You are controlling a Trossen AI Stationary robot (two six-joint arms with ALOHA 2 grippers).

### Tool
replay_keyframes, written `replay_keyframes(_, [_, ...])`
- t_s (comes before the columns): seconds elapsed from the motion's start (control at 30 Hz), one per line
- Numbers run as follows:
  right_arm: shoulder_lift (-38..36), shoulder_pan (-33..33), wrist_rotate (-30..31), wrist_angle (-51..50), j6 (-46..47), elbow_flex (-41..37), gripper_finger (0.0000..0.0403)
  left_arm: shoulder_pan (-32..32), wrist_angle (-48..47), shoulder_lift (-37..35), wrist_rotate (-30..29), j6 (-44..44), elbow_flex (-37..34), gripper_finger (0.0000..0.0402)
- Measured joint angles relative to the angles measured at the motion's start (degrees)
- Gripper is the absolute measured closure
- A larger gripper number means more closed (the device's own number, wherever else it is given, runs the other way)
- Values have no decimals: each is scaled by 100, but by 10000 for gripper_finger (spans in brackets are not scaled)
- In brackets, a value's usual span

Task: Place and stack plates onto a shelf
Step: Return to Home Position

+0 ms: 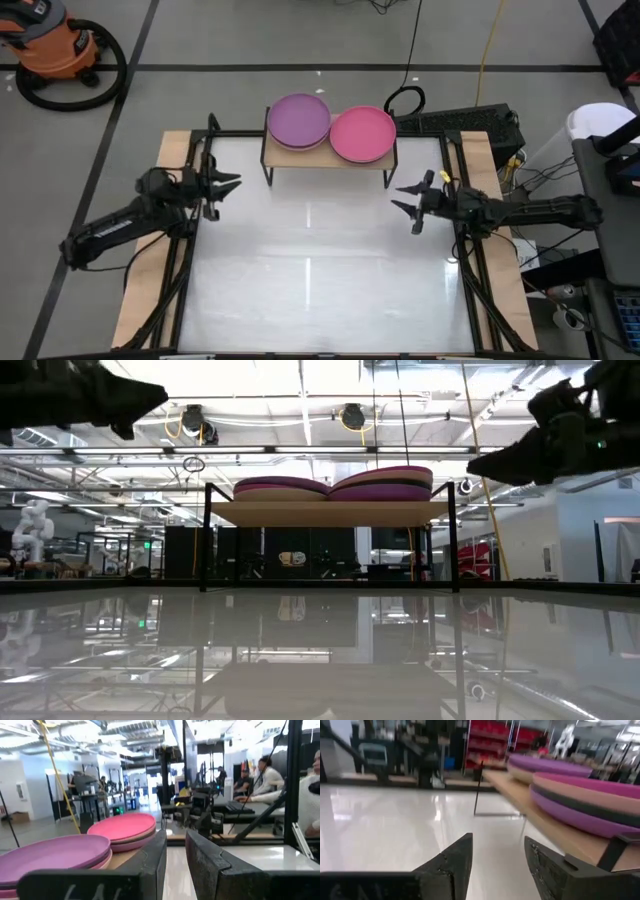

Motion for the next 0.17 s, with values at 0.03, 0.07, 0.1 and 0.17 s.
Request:
replay_keyframes(0.03, [-62,0,2,155,-10,-116,243,-2,122,-50,0,-23,-116,324])
replay_keyframes(0.07, [-111,0,5,225,-23,-188,243,-2,205,-104,2,-34,-221,324])
replay_keyframes(0.1, [-169,0,4,356,-15,-244,243,-2,280,-127,0,-33,-289,324])
replay_keyframes(0.17, [-263,0,4,253,10,-313,243,-1,327,-189,0,-35,-390,324])
